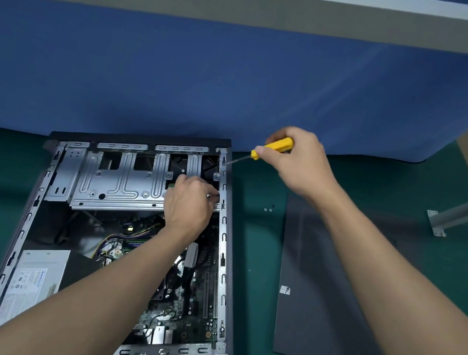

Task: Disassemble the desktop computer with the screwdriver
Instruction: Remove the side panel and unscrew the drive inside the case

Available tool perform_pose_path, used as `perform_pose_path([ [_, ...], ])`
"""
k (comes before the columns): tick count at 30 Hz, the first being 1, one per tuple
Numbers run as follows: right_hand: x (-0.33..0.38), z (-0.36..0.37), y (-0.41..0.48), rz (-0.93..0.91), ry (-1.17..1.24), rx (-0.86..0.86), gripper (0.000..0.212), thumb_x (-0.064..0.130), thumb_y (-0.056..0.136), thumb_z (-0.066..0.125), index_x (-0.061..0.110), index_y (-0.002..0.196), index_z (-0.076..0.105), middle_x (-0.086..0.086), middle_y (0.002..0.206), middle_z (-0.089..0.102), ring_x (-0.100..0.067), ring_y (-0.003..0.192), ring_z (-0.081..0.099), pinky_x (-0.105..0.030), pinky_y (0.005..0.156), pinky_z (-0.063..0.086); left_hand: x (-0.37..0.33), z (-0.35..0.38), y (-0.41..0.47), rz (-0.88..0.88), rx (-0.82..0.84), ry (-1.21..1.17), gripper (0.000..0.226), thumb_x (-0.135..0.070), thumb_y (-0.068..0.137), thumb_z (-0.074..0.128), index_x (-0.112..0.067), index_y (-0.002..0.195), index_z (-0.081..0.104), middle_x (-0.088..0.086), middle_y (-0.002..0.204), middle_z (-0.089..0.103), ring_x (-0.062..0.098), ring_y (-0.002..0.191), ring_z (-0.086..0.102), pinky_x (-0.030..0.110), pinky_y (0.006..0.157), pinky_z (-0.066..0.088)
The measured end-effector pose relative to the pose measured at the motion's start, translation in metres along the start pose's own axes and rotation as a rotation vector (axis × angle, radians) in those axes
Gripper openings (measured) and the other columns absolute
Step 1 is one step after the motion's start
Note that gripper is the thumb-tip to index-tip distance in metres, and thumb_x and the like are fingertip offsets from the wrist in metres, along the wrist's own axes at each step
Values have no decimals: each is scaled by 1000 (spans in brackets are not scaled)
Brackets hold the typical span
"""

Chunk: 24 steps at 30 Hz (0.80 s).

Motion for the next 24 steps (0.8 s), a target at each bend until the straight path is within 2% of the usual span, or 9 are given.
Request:
perform_pose_path([
  [2,-27,-2,-12,140,277,-74,18,32,79,77,20,83,64,4,71,60,-15,63,55,-32,58,49,-7,-2,-1,53,-24,48,17,-18,89,65,-23,101,76,-4,107,68,21,106,50,36,83,42],
  [4,-51,0,-25,259,498,-153,17,27,79,77,17,81,63,3,69,61,-14,60,55,-28,54,48,-13,-2,-2,101,-47,115,17,-14,88,64,-22,97,76,-4,103,68,20,104,49,34,82,37],
  [11,-86,8,-49,408,772,-294,17,26,82,75,15,77,62,2,70,63,-10,62,53,-24,54,48,-13,-2,-3,102,-69,143,15,-18,90,63,-19,100,74,-2,107,66,19,107,47,33,86,34],
  [14,-83,-3,-46,364,844,-359,20,22,89,67,17,74,55,2,69,61,-10,65,57,-27,62,52,2,-16,-1,-69,-78,-130,15,-22,92,63,-15,99,74,-1,99,69,20,102,57,38,93,44],
  [16,-80,-3,-42,342,870,-338,20,13,94,58,15,76,49,-1,68,58,-14,65,58,-32,70,52,18,-14,-6,-334,-29,-606,8,-16,90,67,-11,91,73,-6,83,70,20,89,67,38,92,50],
  [18,-72,2,-39,299,747,-256,18,10,95,51,15,78,47,-3,70,54,-17,61,53,-35,66,47,22,0,-20,-600,63,-1054,2,-11,86,70,-9,84,71,-4,75,70,16,76,69,32,85,52],
  [20,-58,10,-38,182,386,-149,14,17,92,54,21,80,51,3,69,55,-16,60,49,-30,62,43,9,14,-31,-745,194,-1375,3,-5,83,71,-4,86,69,2,76,72,14,68,68,26,69,54],
  [22,-36,20,-42,-18,89,-86,7,21,88,62,25,84,59,8,75,59,-12,67,53,-22,65,42,-6,21,-39,-769,305,-1493,6,-4,84,69,-3,89,69,5,78,71,15,71,66,21,63,51],
  [24,-19,34,-48,-185,-49,-34,8,22,87,67,20,95,67,4,91,62,-13,83,57,-23,76,43,-17,26,-45,-752,374,-1518,9,-5,85,68,-3,93,69,8,83,70,17,77,64,21,64,48],
])
Point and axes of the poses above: each hand's wrist, its own y-axis towards the middle knuckle, its own z-axis out of the palm, x = y × z, the point moved 10 cm from there along y, towards the middle knuckle
